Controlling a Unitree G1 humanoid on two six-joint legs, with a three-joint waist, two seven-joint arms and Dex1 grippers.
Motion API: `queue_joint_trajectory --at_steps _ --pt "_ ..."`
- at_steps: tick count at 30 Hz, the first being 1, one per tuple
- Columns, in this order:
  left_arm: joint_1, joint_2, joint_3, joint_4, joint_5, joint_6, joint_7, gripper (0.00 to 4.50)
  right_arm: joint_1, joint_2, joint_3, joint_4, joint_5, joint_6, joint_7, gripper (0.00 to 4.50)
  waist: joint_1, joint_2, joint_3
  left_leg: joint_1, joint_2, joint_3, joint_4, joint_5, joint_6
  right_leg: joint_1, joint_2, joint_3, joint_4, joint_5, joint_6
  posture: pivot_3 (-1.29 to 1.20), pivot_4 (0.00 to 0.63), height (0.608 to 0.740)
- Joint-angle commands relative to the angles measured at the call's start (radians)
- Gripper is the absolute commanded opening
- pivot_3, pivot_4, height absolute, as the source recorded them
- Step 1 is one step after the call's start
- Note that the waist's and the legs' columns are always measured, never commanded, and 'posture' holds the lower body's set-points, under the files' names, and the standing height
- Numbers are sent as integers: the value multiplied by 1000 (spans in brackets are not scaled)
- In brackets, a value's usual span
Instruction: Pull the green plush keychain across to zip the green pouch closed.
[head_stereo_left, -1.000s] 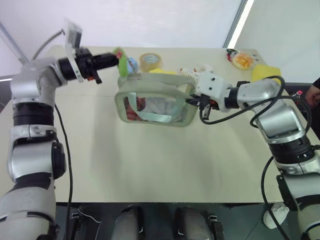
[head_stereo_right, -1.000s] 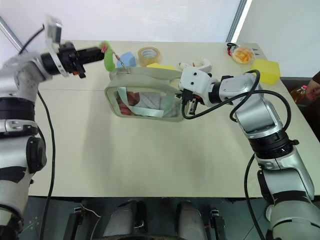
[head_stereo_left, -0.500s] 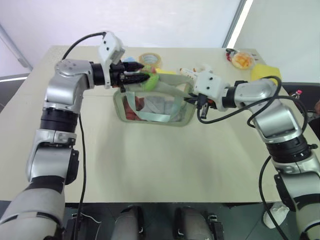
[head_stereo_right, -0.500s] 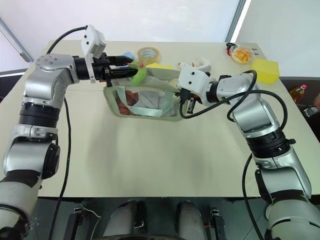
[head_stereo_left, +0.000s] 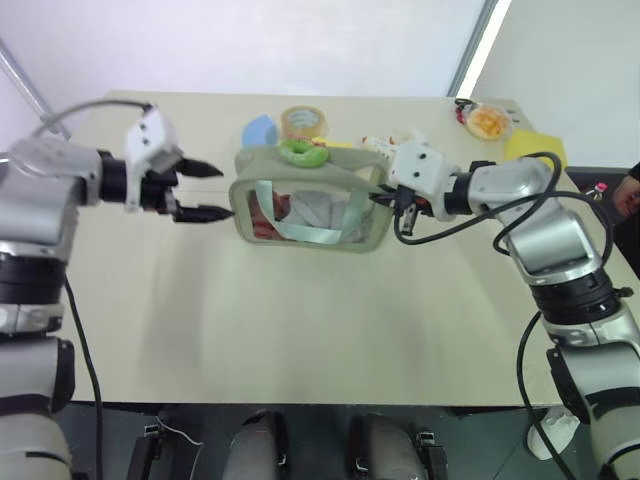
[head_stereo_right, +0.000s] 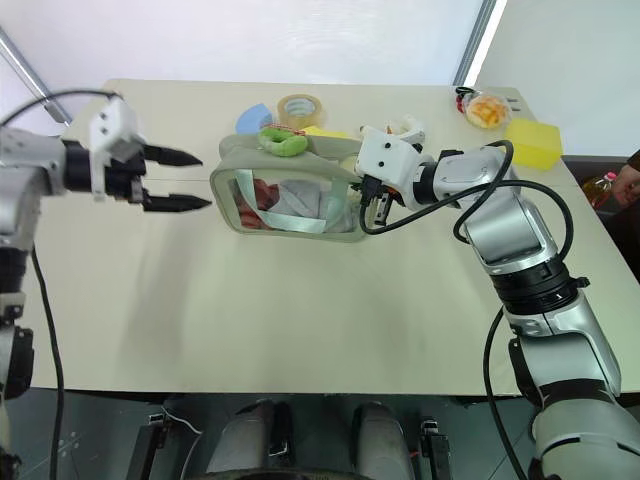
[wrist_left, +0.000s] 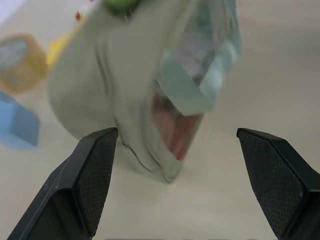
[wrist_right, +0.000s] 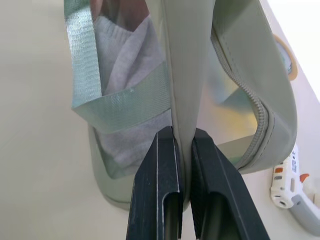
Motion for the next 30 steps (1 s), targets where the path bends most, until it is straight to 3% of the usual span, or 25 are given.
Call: queue_joint_trajectory --at_steps 1,4,10,13,14,15,19,23,30 --pt "-19 -43 -2 -4 42 -61 88 4059 -21 7 -16 -8 3 -20 -8 0 -2 0 0 0 0 0 1 0 1 1 0 0 0 0 0 0 150 740" --pt "-62 -107 -3 74 66 -106 141 3244 -25 15 -11 -9 6 -17 -2 0 -5 0 0 0 0 0 0 0 1 0 0 0 0 0 0 0 150 740" --pt "-62 -111 0 71 55 -99 103 48 -20 16 -12 -7 0 -16 -6 0 -9 0 0 0 0 0 0 0 1 -1 0 -1 0 0 0 0 150 740" --pt "-63 -109 -4 74 65 -99 96 12 -23 9 -17 -15 7 -2 7 0 -7 0 0 0 0 0 0 0 1 0 0 -1 0 0 0 0 150 740" --pt "-63 -109 -8 78 70 -100 94 0 -26 -3 -24 -17 11 0 19 772 -6 0 0 0 0 0 0 0 1 0 0 -1 0 0 0 0 150 740" --pt "-62 -109 -11 80 74 -106 92 0 -30 -14 -32 -16 13 2 26 1069 -5 0 0 0 0 0 0 0 1 0 0 -1 0 0 0 0 150 740" --pt "-59 -110 -14 80 76 -116 86 0 -73 -73 -64 -7 15 -9 50 3044 -5 0 0 0 0 0 0 0 1 0 0 -1 0 0 0 0 150 740" --pt "-64 -112 -7 81 71 -111 91 0 -151 -94 -81 -19 58 4 86 3044 -6 1 0 0 0 0 0 0 1 -1 0 -1 0 0 0 0 150 740" --pt "-70 -124 -16 93 78 -127 102 0 -289 163 -60 52 111 80 -22 3044 -10 1 0 0 1 1 0 0 1 -2 0 -1 2 0 0 0 150 740"
